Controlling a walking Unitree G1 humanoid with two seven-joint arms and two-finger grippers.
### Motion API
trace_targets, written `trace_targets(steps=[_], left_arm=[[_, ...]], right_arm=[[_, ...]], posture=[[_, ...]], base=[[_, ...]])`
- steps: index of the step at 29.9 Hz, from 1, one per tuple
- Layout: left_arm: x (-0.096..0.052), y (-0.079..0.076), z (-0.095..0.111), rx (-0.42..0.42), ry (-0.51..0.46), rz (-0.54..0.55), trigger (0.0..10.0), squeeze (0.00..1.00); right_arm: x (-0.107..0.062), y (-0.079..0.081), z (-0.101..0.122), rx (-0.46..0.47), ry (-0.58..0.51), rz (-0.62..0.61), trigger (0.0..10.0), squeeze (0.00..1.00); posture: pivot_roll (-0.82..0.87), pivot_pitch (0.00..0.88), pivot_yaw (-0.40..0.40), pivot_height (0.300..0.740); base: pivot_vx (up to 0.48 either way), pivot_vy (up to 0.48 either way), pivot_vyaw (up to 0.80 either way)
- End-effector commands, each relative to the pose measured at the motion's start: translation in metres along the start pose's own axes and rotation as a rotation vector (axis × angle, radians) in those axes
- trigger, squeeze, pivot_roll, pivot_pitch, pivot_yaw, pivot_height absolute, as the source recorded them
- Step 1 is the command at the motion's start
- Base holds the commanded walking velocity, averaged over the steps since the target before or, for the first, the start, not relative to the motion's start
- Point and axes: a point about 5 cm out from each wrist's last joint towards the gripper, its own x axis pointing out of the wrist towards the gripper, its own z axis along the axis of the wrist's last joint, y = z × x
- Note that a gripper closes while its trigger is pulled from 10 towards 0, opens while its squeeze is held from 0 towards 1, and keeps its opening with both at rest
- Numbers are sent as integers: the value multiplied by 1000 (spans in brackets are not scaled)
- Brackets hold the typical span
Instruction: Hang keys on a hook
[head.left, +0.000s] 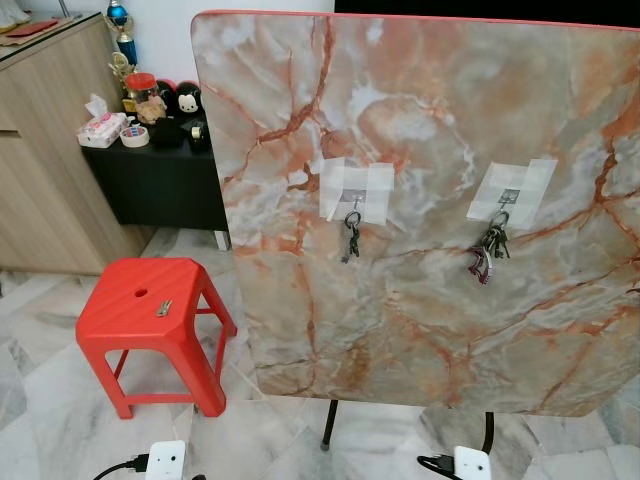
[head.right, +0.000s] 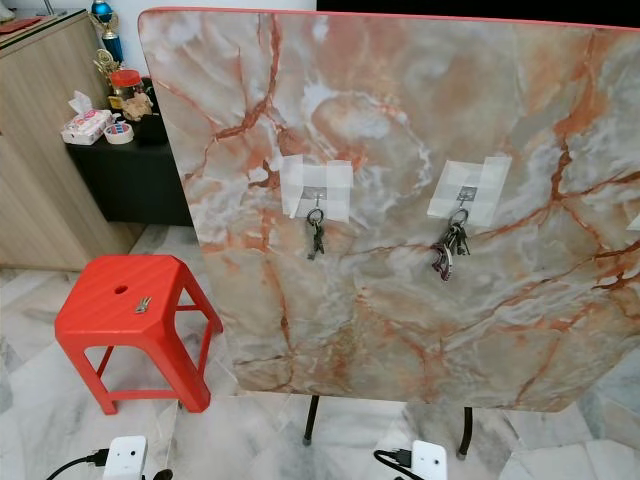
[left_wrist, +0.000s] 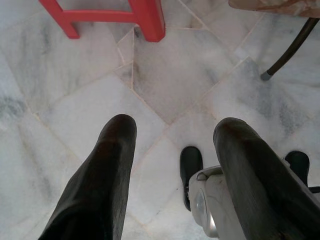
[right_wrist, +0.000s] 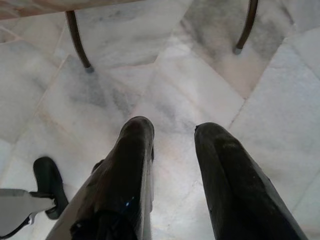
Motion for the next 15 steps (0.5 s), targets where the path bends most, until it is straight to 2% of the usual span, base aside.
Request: trace_targets(steps=[1,15], left_arm=[[-2,1,-7,27,34,-1,10000,0],[-1,-2,-6,29,43,-6,10000,0]], right_arm=[[1,8,5,13,-7,4,10000,0],[2,11,9,4,-8,11,10000,0]], posture=[[56,0,-24,740],[64,0,-29,740]], base=[[0,341,0],[0,342,0]])
